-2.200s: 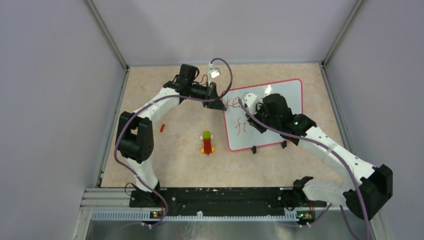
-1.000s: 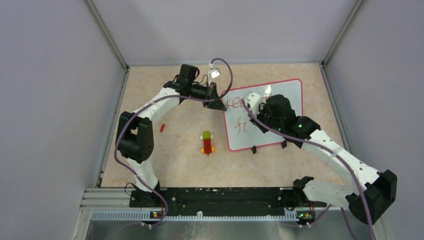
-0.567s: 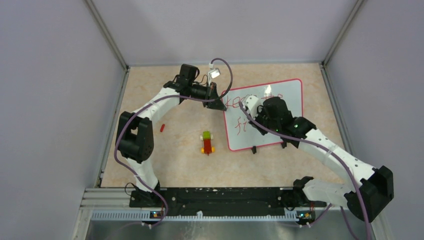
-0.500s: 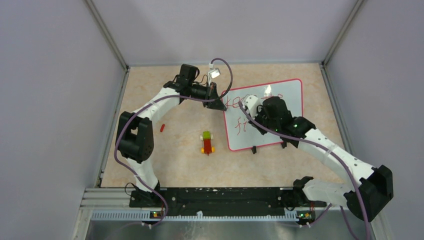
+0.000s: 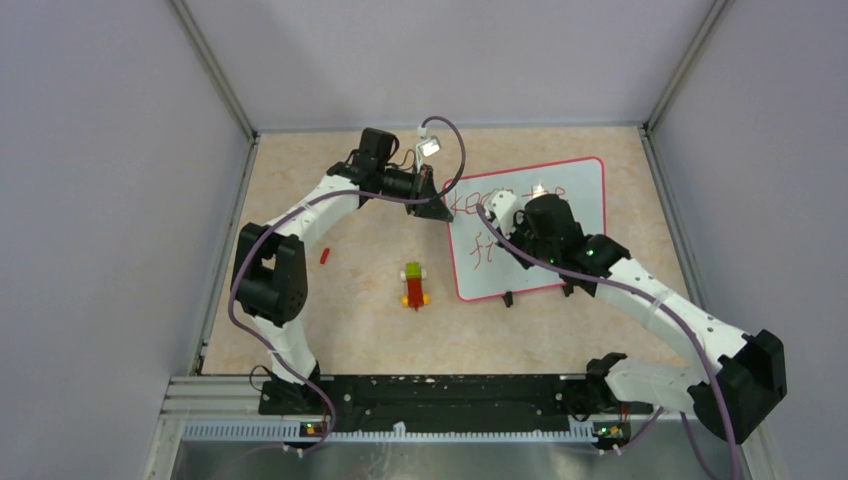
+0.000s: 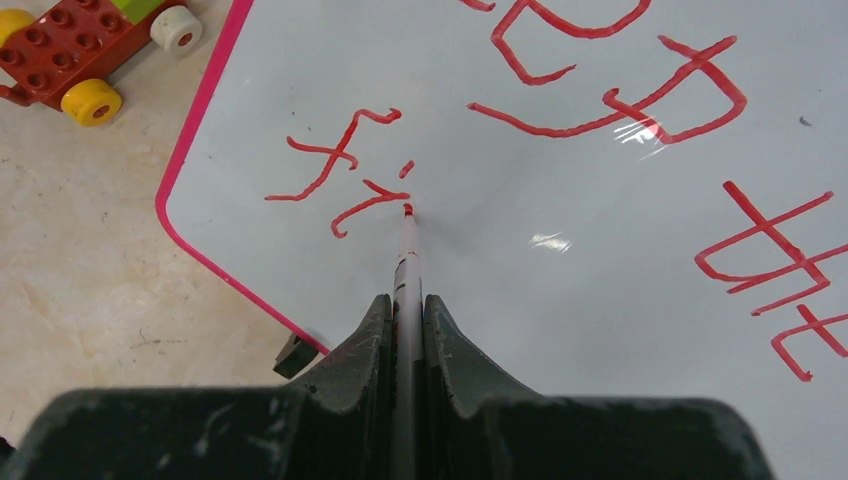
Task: Write a sentence on the whiteboard
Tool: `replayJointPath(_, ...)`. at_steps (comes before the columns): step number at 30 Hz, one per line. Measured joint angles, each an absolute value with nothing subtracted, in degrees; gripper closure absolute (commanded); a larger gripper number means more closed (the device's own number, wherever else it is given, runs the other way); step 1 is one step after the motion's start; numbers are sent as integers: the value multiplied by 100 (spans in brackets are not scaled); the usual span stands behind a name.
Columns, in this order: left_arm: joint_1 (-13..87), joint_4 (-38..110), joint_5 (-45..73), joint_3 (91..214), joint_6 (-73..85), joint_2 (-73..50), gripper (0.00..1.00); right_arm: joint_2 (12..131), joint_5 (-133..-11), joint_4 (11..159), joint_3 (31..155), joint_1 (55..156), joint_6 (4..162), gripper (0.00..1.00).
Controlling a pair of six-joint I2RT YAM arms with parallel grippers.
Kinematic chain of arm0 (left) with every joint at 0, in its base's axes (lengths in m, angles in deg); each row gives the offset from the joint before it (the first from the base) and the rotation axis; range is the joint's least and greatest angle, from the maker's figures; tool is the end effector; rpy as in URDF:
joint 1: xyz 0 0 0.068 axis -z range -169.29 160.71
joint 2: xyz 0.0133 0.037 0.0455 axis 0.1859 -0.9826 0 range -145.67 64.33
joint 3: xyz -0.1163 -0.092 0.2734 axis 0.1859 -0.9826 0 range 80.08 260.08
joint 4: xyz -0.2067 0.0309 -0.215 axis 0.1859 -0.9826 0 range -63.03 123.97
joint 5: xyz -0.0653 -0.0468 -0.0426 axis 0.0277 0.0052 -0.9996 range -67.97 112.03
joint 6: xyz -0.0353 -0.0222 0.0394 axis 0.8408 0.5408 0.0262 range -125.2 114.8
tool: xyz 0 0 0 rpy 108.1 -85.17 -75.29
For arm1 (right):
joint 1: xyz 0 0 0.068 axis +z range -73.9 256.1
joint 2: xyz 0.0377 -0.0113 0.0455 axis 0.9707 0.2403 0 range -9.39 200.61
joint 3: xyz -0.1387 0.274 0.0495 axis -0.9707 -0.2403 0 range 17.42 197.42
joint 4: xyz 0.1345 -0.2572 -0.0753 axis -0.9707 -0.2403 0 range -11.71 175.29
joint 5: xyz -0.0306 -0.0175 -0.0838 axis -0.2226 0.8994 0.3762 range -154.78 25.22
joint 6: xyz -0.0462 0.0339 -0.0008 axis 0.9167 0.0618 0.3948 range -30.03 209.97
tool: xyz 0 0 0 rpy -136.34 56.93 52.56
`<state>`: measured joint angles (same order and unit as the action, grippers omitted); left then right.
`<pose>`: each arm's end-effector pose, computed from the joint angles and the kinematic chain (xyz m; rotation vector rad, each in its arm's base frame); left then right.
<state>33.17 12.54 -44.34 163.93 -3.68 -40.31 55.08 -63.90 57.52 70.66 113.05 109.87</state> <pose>0.4034 -0.2070 0.3010 0.9834 1.9619 -1.5424 0.2163 0.1619 0.3183 -1.0662 1.9872 0.1422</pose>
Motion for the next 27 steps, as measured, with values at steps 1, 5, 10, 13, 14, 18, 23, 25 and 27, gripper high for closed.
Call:
replayJointPath(1,3317,1254,-4434,16393,-368,-4031,100,5502,-6398,5745,7057,11305,10987,100)
replayJointPath(5,3317,1254,-4434,16393,-368,-4031,100,5440,-6523,5669,6884,11305,10991,100)
replayJointPath(10,3317,1254,-4432,16393,-368,-4031,100,5443,-6726,5542,6775,11305,10991,100)
replayJointPath(13,3317,1254,-4432,16393,-368,-4031,100,5478,-6794,5520,6766,11307,10993,100)
replayJointPath(14,3317,1254,-4432,16393,-368,-4031,100,5489,-6814,5518,6766,11307,10993,100)
replayJointPath(18,3317,1254,-4432,16393,-368,-4031,100,5510,-6835,5523,6766,11311,10989,100)
replayJointPath(23,3322,1254,-4432,16393,-368,-4031,100,5510,-6811,5523,6773,11311,10976,100)
replayJointPath(25,3322,1254,-4432,16393,-368,-4031,100,5510,-6796,5525,6779,11309,10971,100)
replayJointPath(27,3322,1254,-4432,16393,-368,-4031,100,5510,-6783,5520,6790,11307,10969,100)
